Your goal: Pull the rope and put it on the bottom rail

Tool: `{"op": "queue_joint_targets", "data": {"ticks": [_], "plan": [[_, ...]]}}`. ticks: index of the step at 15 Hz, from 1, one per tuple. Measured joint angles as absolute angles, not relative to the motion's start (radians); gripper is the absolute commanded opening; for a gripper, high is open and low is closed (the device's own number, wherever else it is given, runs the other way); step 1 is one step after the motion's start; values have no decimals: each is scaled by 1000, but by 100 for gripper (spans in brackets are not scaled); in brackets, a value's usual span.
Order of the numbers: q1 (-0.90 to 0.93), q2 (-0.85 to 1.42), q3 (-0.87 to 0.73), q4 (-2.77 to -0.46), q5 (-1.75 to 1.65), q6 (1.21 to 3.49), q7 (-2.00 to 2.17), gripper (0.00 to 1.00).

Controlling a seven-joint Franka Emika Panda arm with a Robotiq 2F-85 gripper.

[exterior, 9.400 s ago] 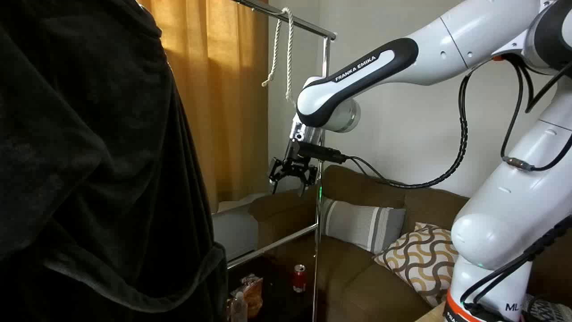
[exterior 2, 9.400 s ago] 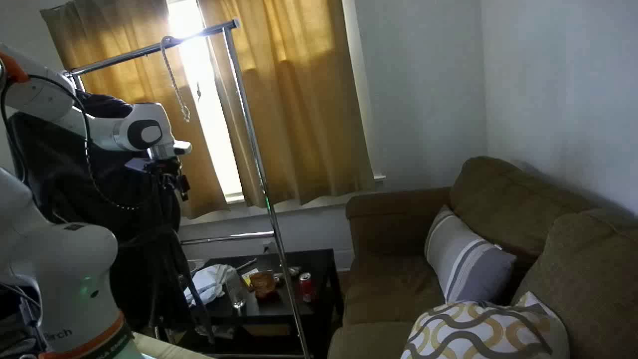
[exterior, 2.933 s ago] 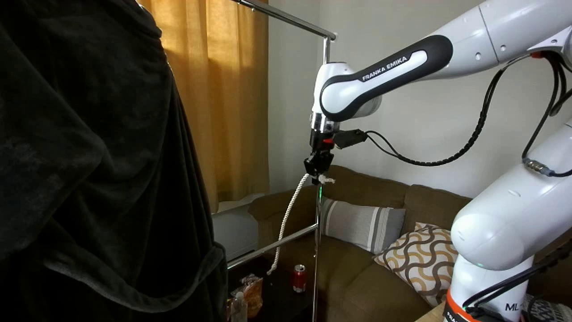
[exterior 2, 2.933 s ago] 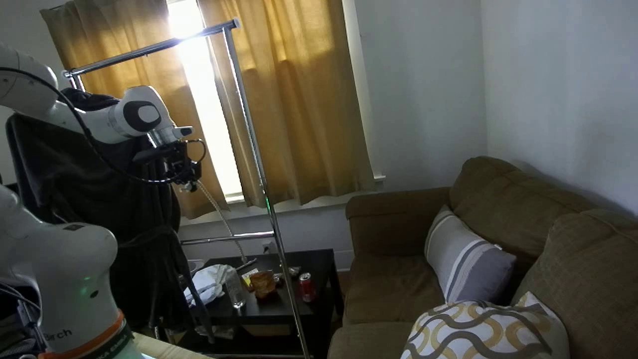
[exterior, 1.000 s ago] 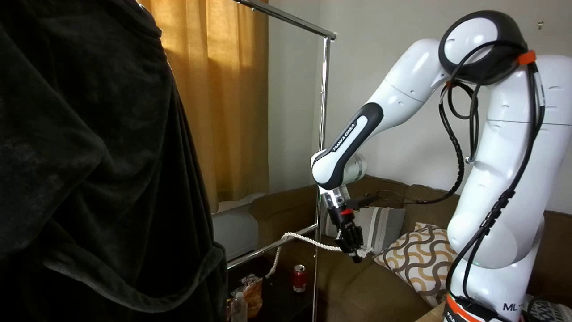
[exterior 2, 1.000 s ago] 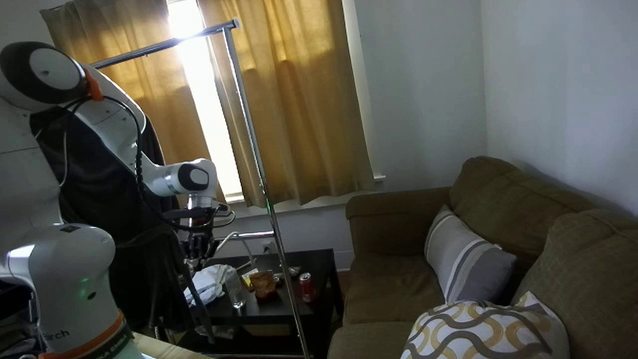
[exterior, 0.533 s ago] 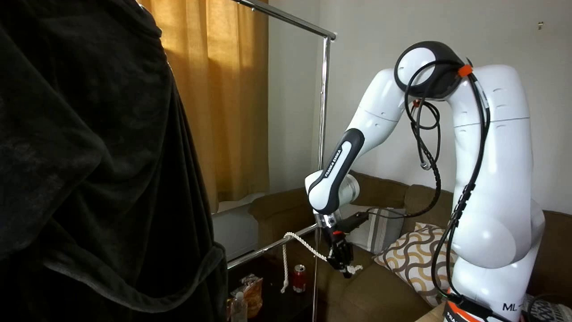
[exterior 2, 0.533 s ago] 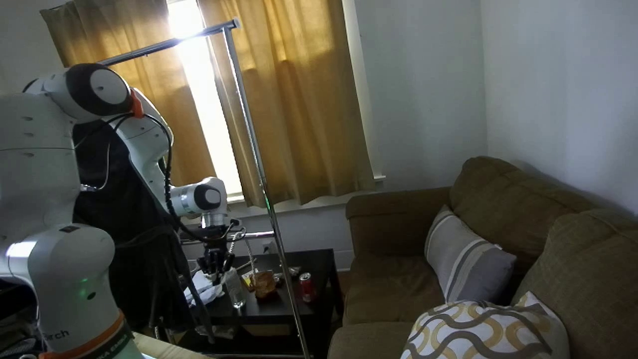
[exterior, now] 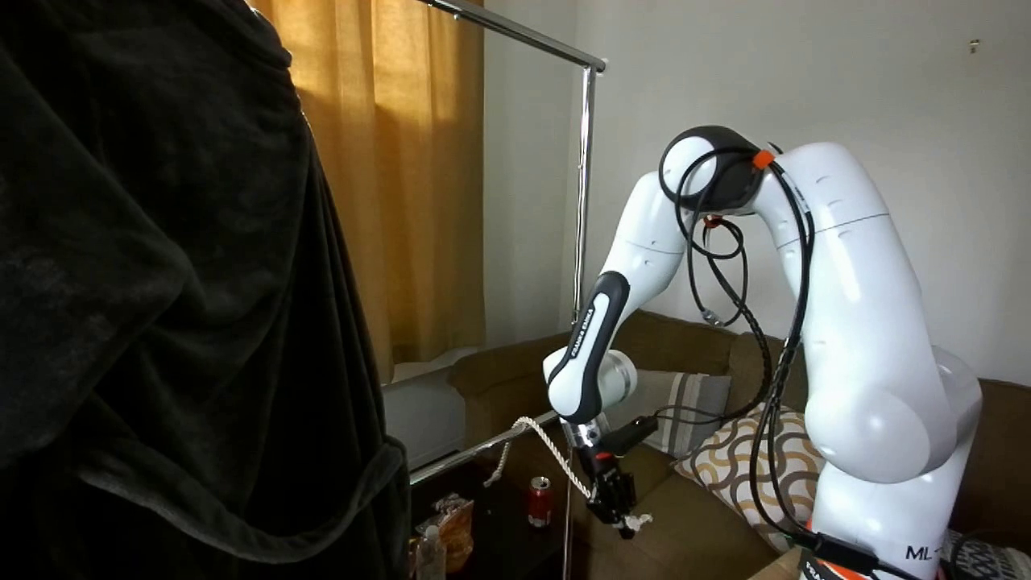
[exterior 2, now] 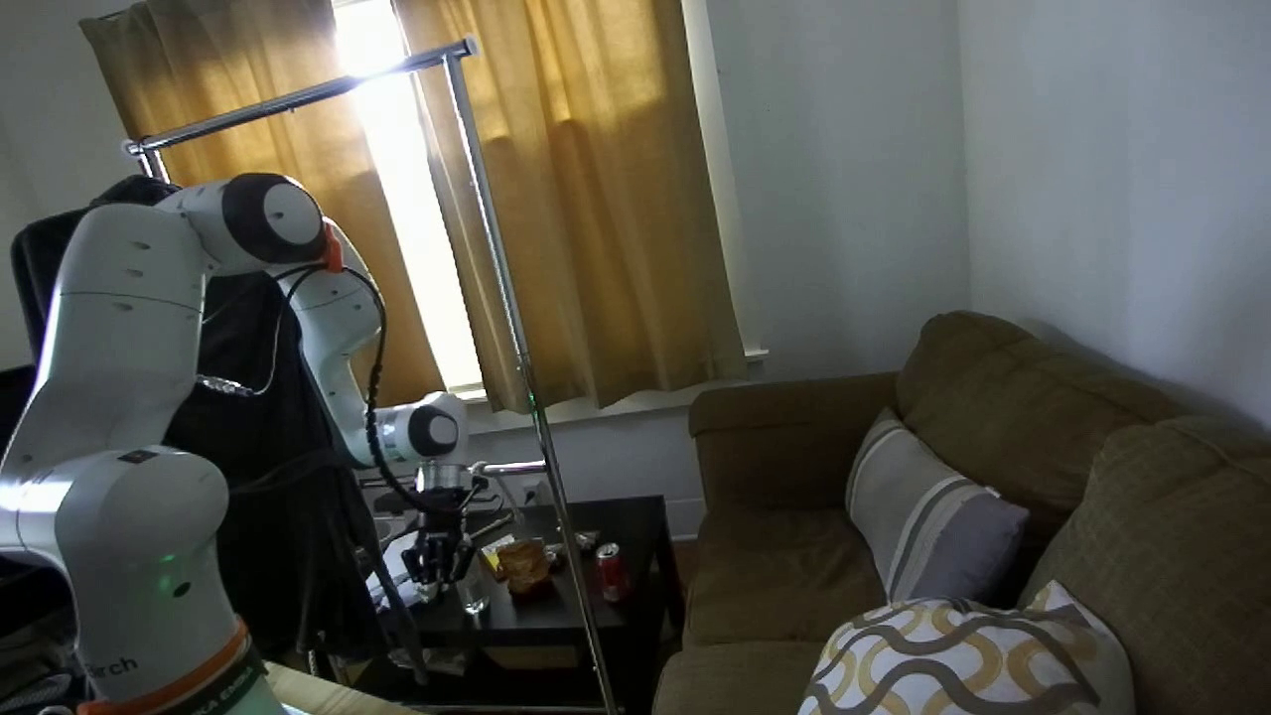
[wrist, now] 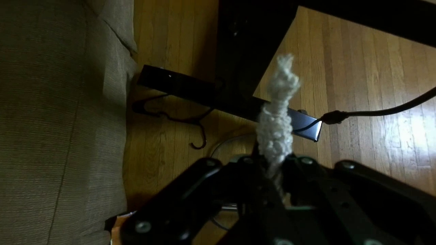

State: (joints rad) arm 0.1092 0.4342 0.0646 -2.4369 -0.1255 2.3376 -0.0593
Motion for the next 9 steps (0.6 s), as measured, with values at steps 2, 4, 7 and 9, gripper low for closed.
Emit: {"op": "queue_joint_targets", "data": {"ticks": [2, 4, 7, 9], "plan": [[109, 470, 62, -2425, -126, 2369, -59, 2], [109, 493, 60, -2415, -127, 2390, -61, 2], [109, 520, 54, -2400, -130, 2401, -64, 2], [109, 532, 51, -2394, -133, 2410, -66, 2]]}}
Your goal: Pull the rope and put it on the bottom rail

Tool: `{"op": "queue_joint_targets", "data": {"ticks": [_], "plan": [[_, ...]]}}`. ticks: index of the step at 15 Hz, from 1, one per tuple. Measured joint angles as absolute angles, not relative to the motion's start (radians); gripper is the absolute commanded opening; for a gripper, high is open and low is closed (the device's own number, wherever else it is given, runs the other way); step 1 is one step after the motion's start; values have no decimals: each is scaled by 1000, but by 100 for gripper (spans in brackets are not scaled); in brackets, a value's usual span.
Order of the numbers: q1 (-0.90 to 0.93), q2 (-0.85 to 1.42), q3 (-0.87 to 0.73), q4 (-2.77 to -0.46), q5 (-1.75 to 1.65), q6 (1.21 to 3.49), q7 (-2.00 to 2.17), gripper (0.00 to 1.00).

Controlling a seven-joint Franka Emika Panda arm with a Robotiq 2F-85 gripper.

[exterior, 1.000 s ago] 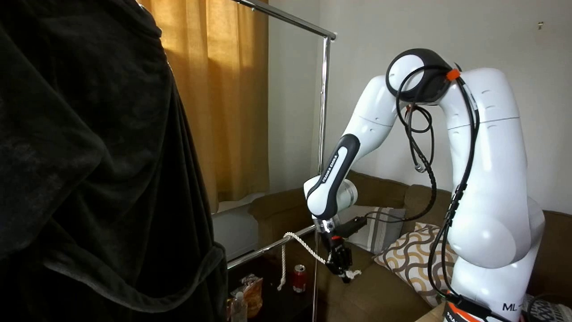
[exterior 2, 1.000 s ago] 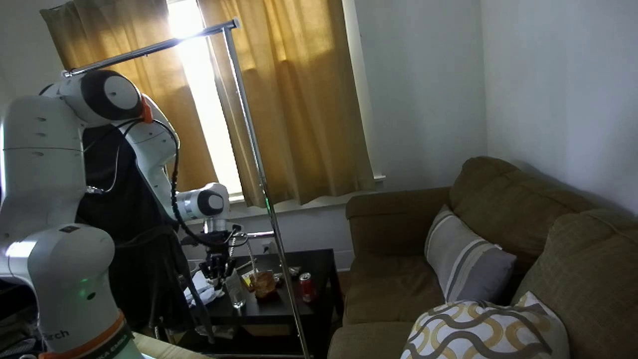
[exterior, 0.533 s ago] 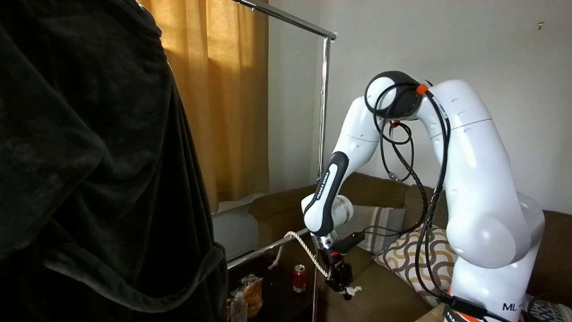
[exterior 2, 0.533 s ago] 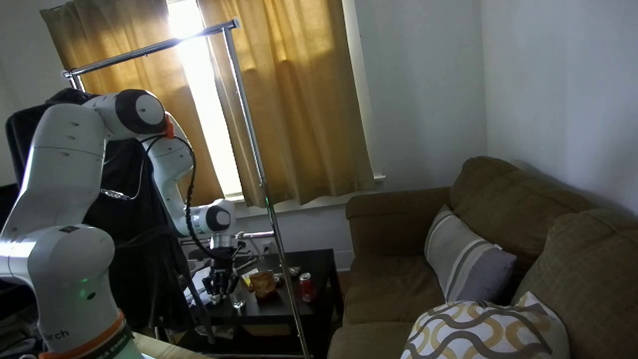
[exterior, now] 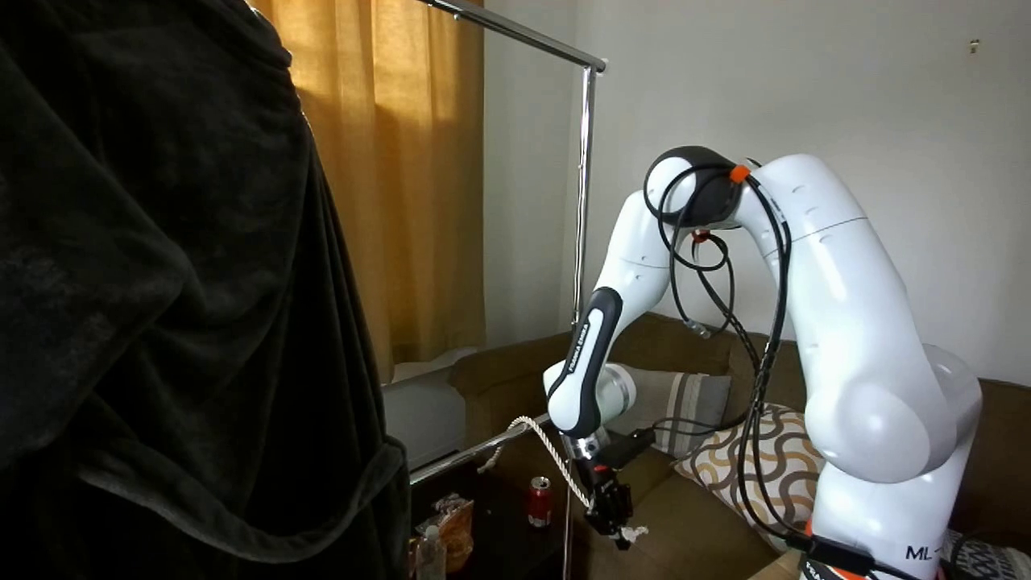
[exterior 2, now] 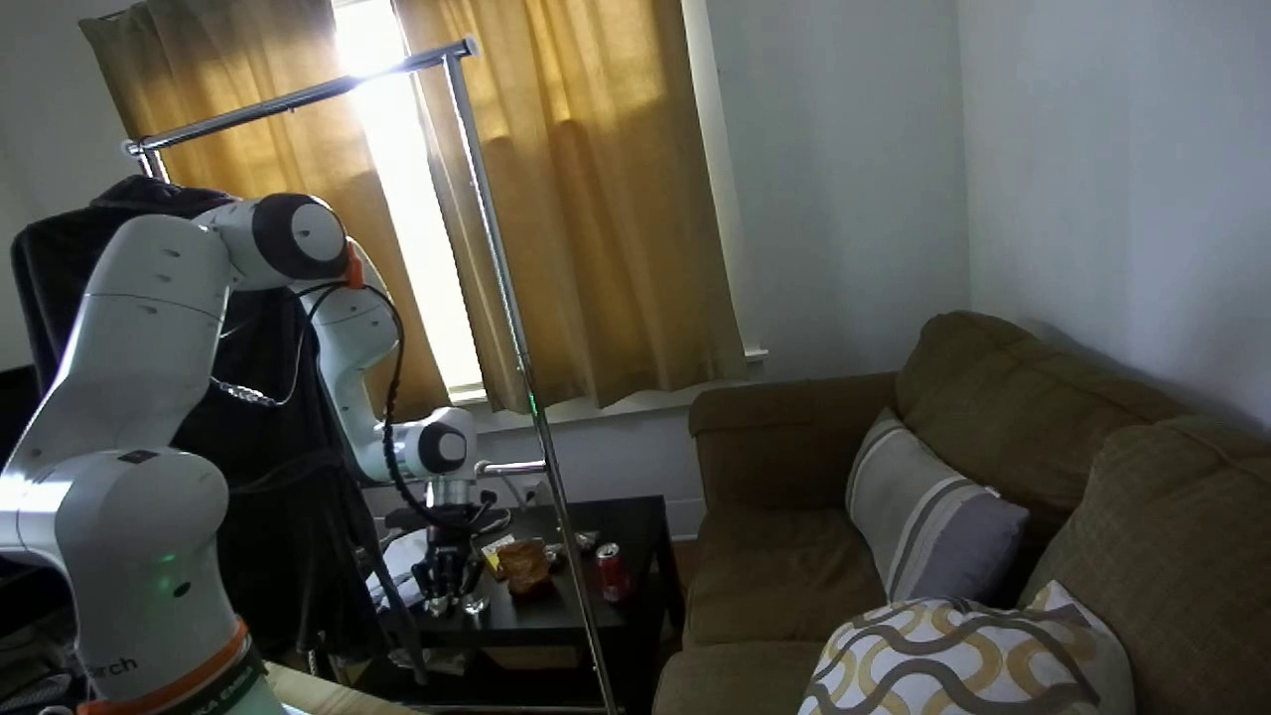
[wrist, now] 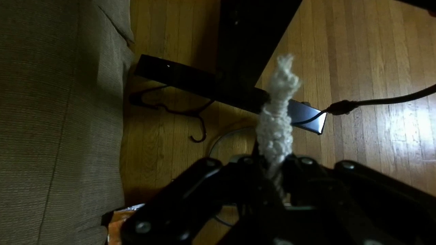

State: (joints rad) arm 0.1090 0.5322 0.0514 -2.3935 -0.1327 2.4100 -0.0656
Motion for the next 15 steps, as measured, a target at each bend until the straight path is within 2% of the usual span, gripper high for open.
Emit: {"op": "queue_joint_targets", "data": {"ticks": [1, 2, 3, 11, 15], "plan": [[109, 535, 51, -2392, -134, 2413, -66, 33], [109, 537, 50, -2390, -135, 2415, -66, 34], [109, 539, 49, -2388, -135, 2417, -66, 40], [100, 541, 46, -2387, -135, 2482, -68, 98], [96, 541, 47, -2387, -135, 2516, -86, 100]]}}
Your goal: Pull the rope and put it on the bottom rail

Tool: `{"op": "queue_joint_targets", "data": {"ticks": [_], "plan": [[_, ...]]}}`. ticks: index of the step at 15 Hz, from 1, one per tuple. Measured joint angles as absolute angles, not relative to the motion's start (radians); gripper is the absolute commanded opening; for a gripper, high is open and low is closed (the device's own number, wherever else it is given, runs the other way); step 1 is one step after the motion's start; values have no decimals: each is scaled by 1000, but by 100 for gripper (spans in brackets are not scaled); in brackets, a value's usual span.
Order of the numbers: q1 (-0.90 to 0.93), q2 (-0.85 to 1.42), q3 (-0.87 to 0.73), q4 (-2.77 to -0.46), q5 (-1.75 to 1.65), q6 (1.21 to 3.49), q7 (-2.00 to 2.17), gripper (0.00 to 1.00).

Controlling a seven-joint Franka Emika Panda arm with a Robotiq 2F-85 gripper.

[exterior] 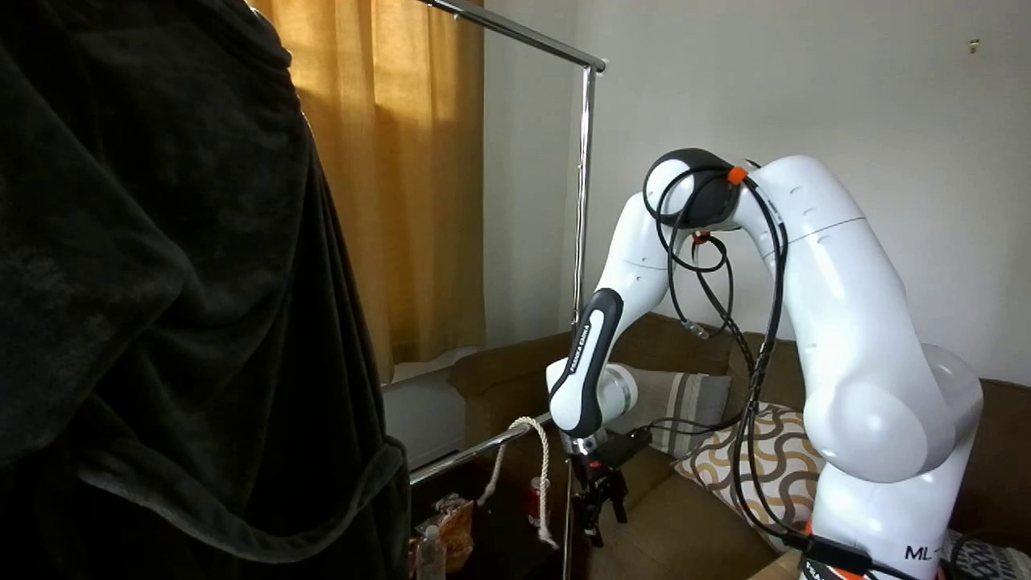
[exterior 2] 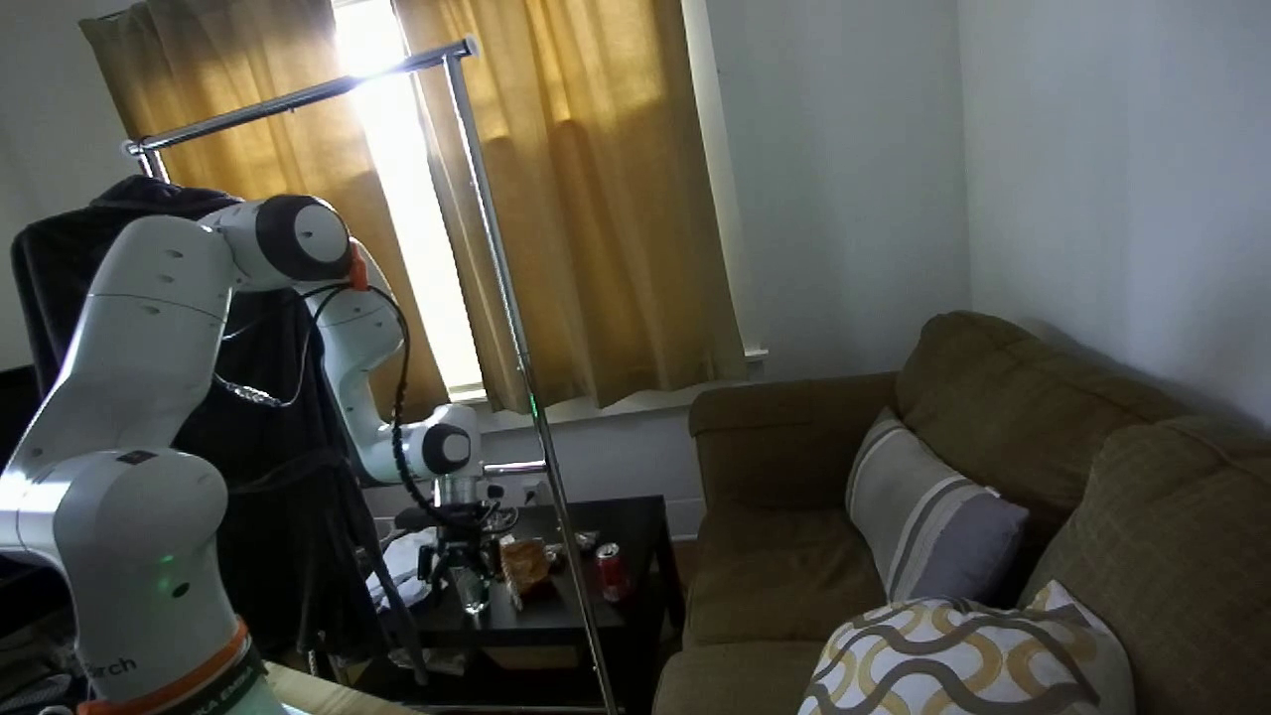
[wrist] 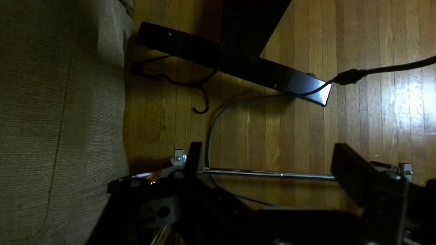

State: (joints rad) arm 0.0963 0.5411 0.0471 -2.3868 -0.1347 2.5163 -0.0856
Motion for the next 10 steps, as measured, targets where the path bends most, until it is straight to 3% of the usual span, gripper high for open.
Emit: {"op": "queue_joint_targets", "data": {"ticks": [10], "plan": [[124, 300, 76, -2549, -163, 2726, -85, 100]]}}
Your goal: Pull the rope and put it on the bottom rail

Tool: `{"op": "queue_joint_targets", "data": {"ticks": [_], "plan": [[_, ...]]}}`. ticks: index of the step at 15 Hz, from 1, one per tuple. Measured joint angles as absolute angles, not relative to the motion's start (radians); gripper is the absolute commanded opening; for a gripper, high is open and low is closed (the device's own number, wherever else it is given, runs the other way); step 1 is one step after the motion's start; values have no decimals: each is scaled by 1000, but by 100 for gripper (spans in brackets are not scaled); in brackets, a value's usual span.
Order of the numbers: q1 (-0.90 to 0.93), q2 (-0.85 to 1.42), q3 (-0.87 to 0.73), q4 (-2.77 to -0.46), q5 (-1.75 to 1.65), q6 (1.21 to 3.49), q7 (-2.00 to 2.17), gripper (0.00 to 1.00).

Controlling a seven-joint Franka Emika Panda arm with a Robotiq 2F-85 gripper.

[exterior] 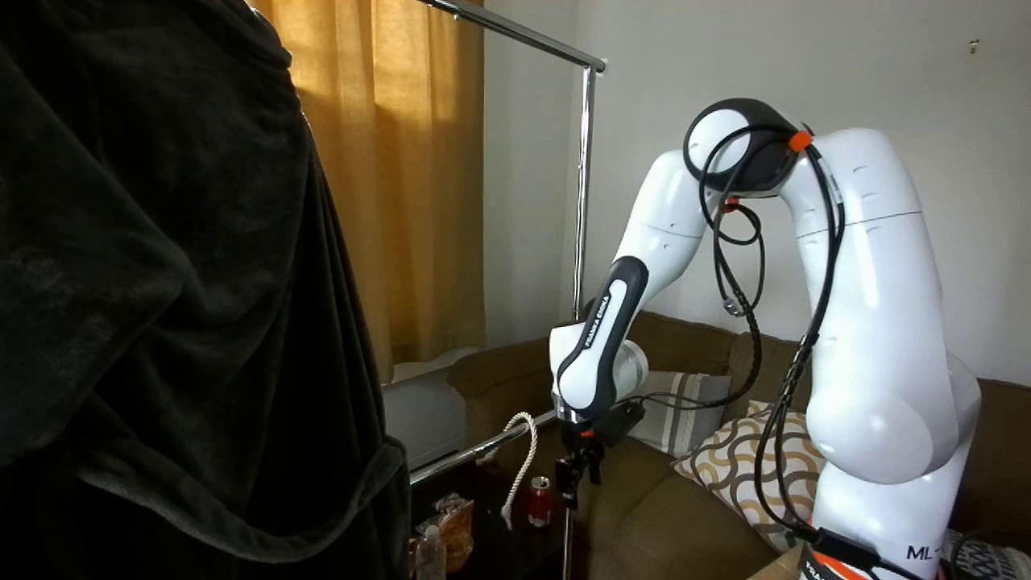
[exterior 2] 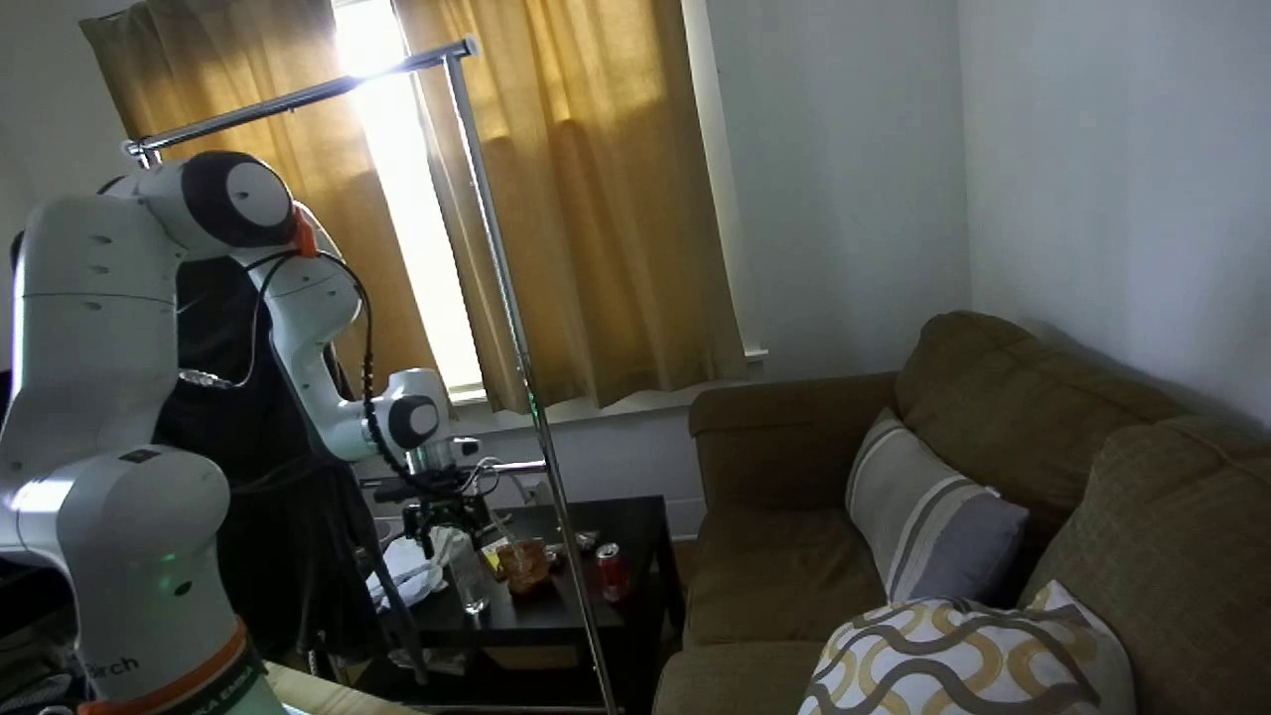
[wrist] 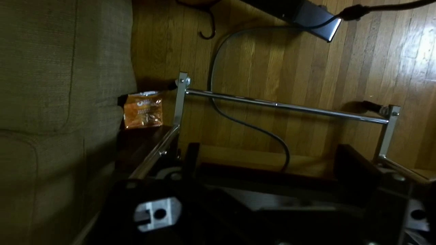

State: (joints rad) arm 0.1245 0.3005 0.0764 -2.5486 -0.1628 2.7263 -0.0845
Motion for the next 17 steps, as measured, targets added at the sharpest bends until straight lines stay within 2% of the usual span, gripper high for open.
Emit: {"op": "queue_joint_targets", "data": {"ticks": [7, 10, 17], "plan": [[171, -5, 39, -2700, -460, 2830, 151, 100], [171, -109, 40, -2742, -477, 2854, 226, 100], [171, -169, 43, -2732, -473, 2856, 297, 100]]}}
